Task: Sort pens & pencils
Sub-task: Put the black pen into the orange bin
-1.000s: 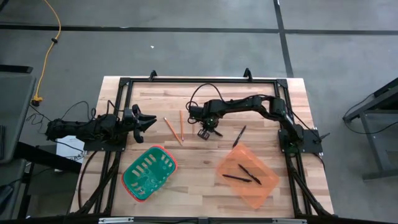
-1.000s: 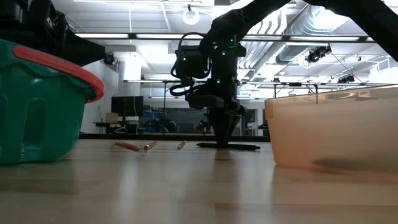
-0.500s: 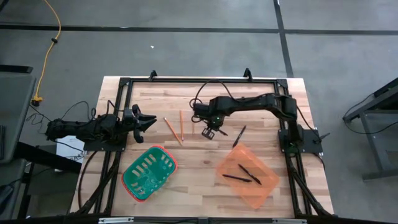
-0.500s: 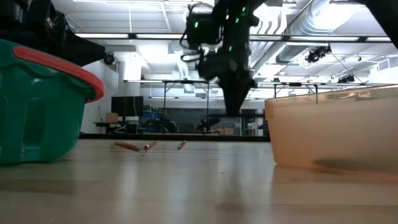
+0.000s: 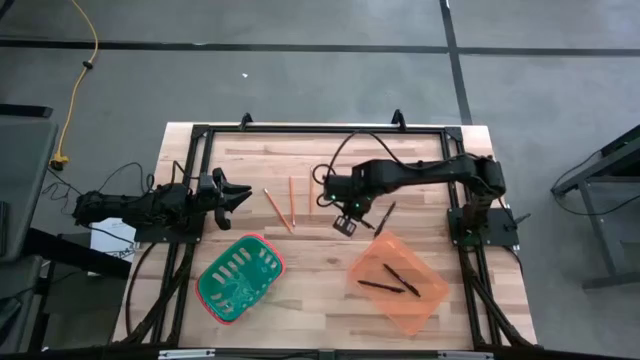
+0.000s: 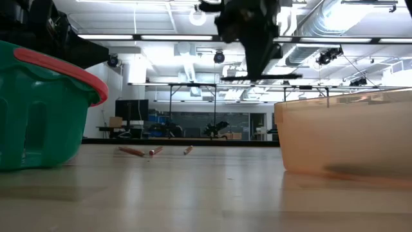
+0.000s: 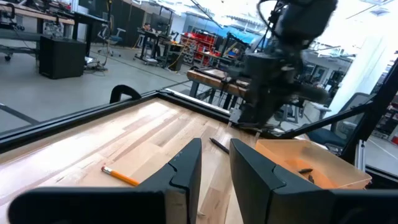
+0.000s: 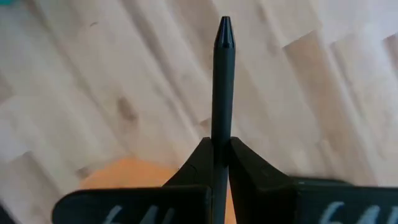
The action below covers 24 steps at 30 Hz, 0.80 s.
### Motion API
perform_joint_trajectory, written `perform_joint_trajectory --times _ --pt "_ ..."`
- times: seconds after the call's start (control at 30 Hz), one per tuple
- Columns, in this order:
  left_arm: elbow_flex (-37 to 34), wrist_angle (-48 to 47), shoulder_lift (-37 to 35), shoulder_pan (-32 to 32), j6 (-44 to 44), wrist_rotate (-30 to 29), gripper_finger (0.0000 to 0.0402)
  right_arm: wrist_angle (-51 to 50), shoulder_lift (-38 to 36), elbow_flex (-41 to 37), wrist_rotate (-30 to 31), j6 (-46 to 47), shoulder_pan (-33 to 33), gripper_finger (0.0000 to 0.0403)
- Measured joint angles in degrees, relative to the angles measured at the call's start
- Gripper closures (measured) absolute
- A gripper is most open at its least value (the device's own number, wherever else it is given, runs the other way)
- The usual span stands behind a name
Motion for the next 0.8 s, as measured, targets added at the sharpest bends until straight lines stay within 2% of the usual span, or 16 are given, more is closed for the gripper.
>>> perform_joint_trajectory --times 0.23,0.5,0.8 --pt "0.0 0.0 0.0 0.0 0.0 0.0 0.0330 -4.3 -1.1 0.0 -1.5 4.0 5.7 0.0391" --pt "0.0 0.0 0.0 0.0 0.0 0.0 0.0330 -8.7 -1.1 -0.2 2.0 10.2 13.3 0.0390" --pt "0.0 0.0 0.0 0.0 0.0 0.0 0.0330 -6.9 -1.1 -8.2 2.0 17.9 19.7 0.0389"
